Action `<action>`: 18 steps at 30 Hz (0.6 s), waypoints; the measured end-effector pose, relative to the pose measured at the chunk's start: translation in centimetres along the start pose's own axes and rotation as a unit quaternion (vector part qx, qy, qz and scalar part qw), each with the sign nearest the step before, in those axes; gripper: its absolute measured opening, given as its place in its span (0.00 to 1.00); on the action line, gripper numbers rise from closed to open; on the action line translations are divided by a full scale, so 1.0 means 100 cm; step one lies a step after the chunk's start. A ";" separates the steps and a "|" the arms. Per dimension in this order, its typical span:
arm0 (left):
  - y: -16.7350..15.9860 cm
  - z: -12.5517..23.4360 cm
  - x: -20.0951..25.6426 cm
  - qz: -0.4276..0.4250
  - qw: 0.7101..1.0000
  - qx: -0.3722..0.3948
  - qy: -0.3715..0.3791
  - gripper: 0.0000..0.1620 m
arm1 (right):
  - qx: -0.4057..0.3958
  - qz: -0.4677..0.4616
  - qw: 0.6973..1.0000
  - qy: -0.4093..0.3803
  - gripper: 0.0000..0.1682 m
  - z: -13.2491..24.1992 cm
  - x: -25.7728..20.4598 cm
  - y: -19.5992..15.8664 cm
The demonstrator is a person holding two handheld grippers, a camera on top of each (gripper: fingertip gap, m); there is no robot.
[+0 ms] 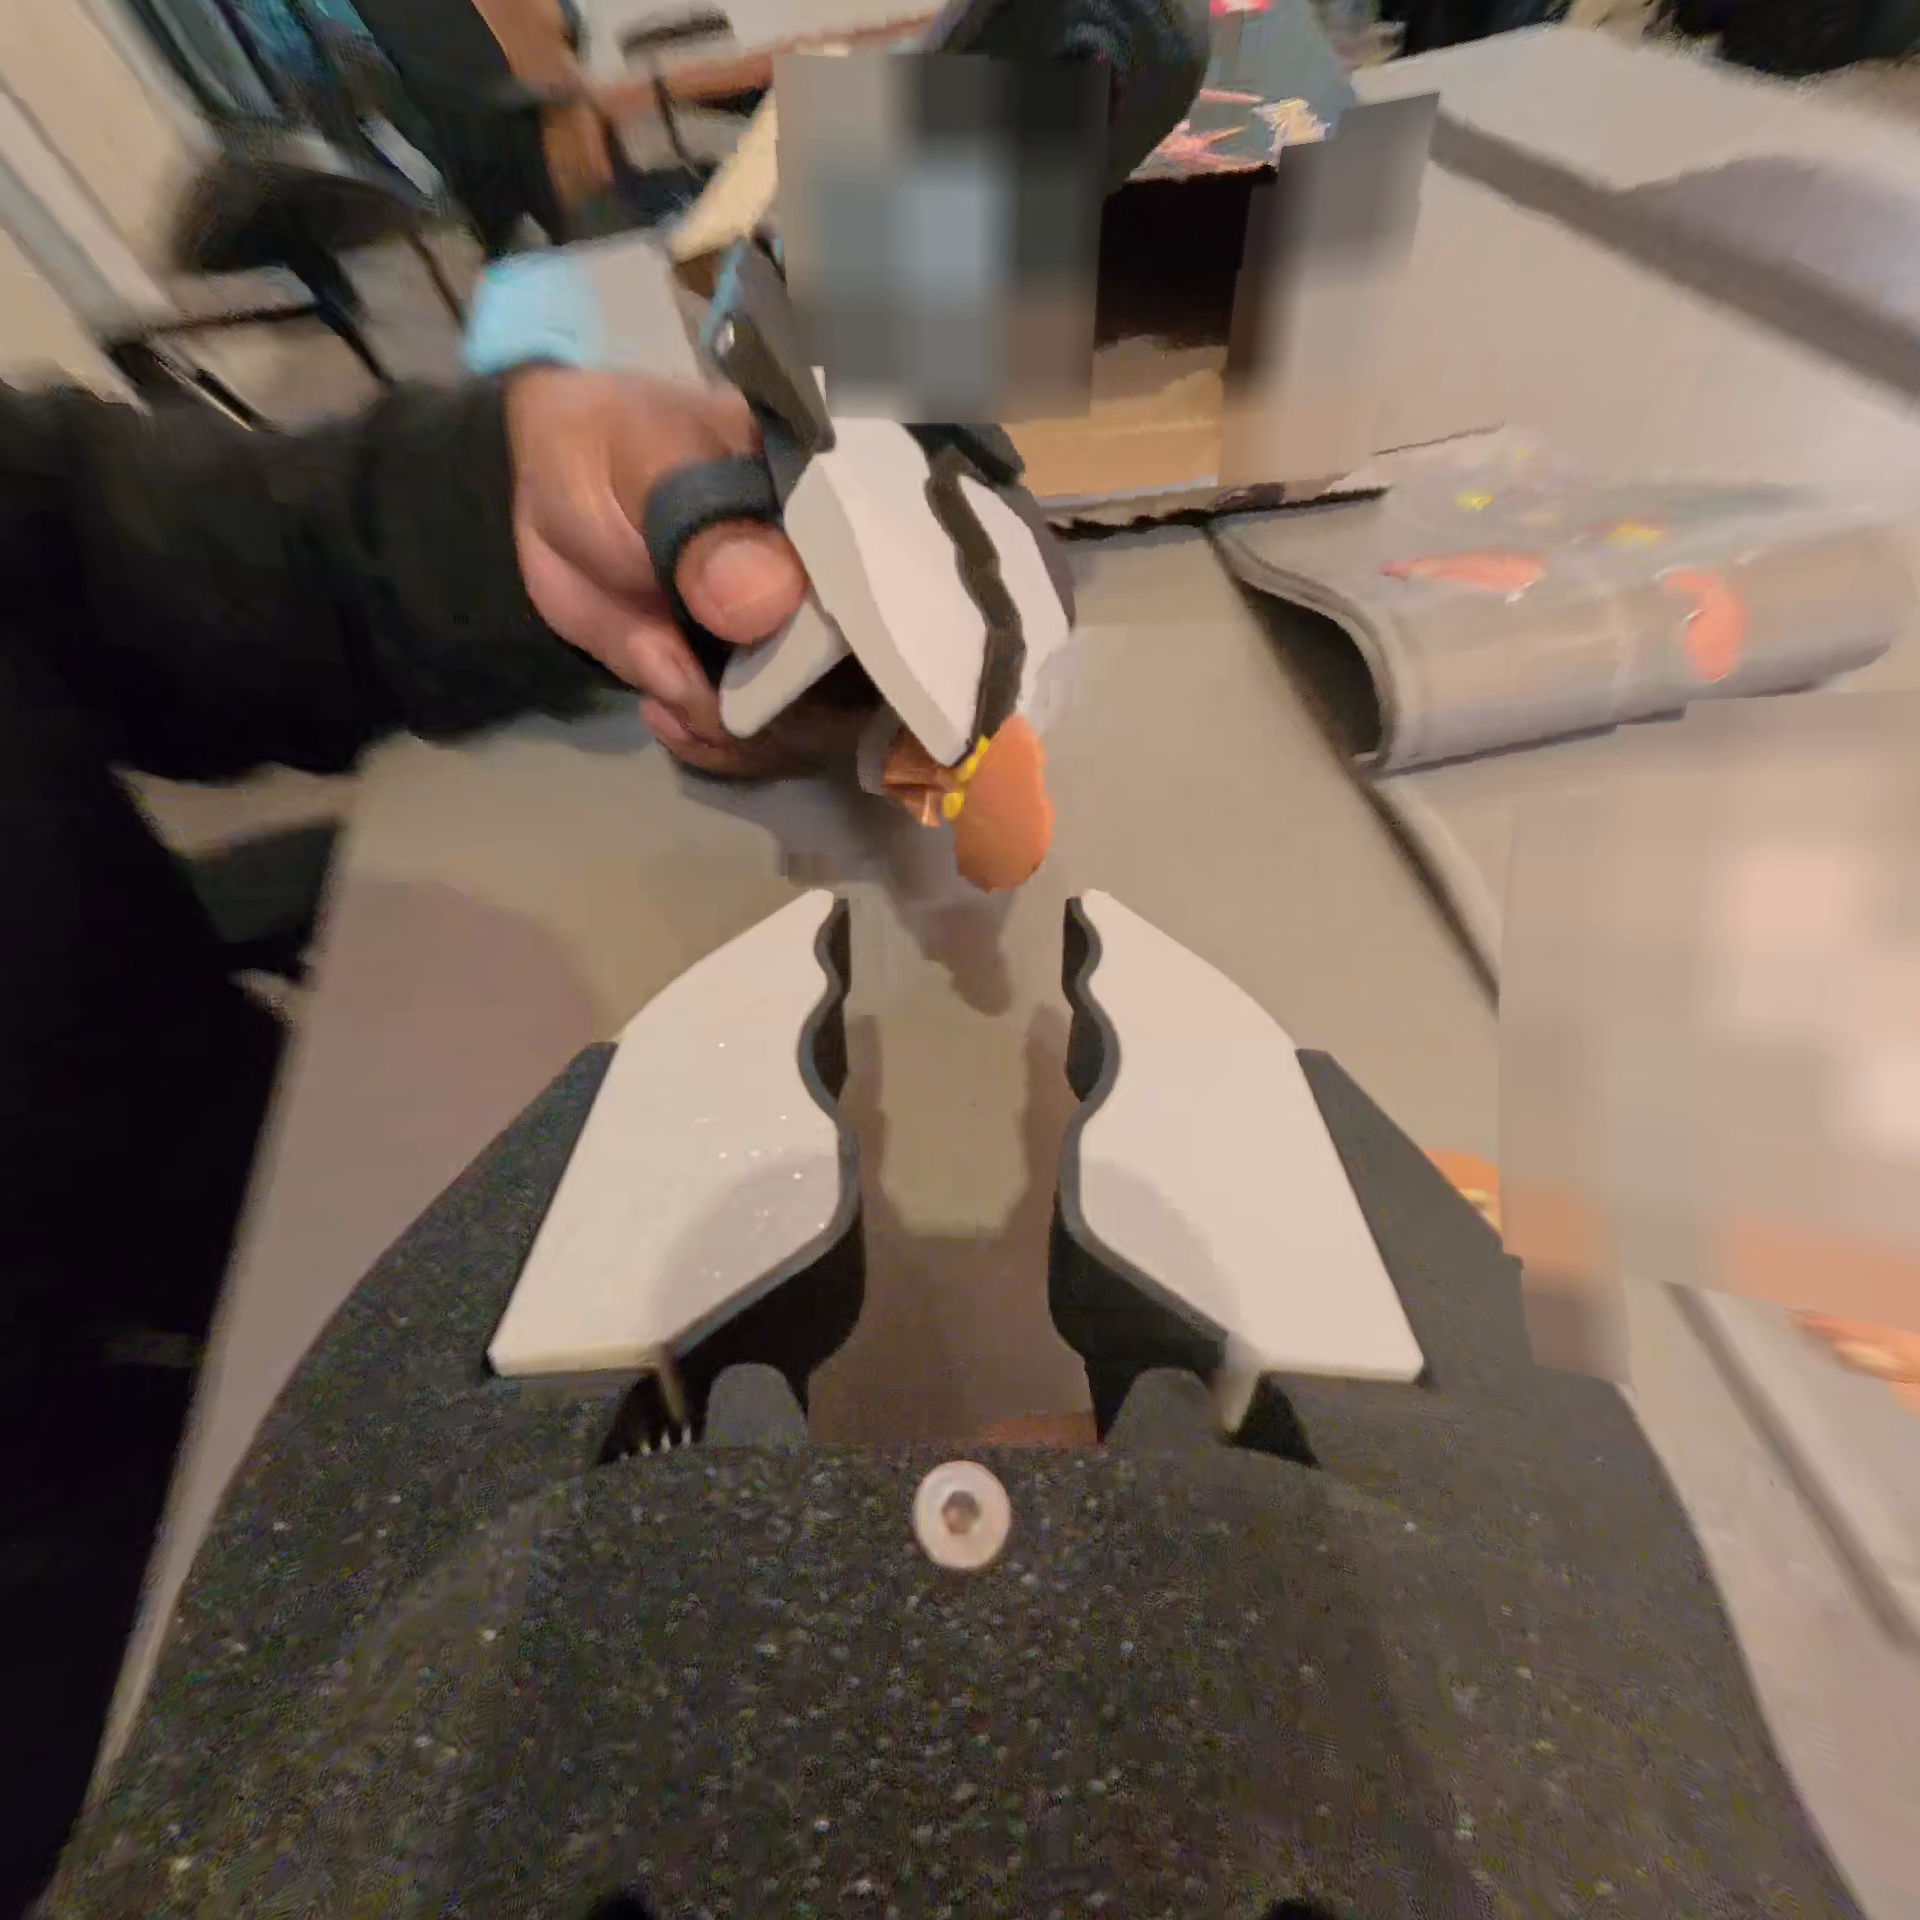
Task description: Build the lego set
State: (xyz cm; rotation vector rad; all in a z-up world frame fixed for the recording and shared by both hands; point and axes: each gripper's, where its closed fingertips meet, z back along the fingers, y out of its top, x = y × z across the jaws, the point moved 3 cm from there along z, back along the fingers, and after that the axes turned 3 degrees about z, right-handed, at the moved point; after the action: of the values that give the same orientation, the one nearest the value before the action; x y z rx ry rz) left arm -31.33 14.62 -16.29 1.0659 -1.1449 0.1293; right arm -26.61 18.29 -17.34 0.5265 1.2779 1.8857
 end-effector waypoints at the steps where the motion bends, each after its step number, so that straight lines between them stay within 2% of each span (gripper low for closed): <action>1: 0.001 0.000 0.002 0.005 1.000 0.005 -0.014 0.02 | 0.010 -0.040 0.999 0.028 0.24 0.000 -0.002 0.002; 5: 0.001 -0.005 0.009 0.010 0.999 0.013 -0.041 0.02 | 0.021 -0.118 0.990 0.075 0.22 -0.003 -0.006 0.002; 12: 0.005 -0.014 0.015 0.007 0.997 0.049 -0.063 0.02 | 0.067 -0.174 0.979 0.079 0.20 -0.009 -0.010 0.008; 18: 0.010 -0.015 0.018 -0.007 0.994 0.083 -0.066 0.02 | 0.139 -0.208 0.965 0.077 0.09 -0.001 -0.007 0.022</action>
State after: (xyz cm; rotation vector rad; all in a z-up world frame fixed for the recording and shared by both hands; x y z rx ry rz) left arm -30.10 15.55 -14.28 1.2435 -1.2620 0.1467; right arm -27.06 17.32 -15.34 0.2282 1.6269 1.4272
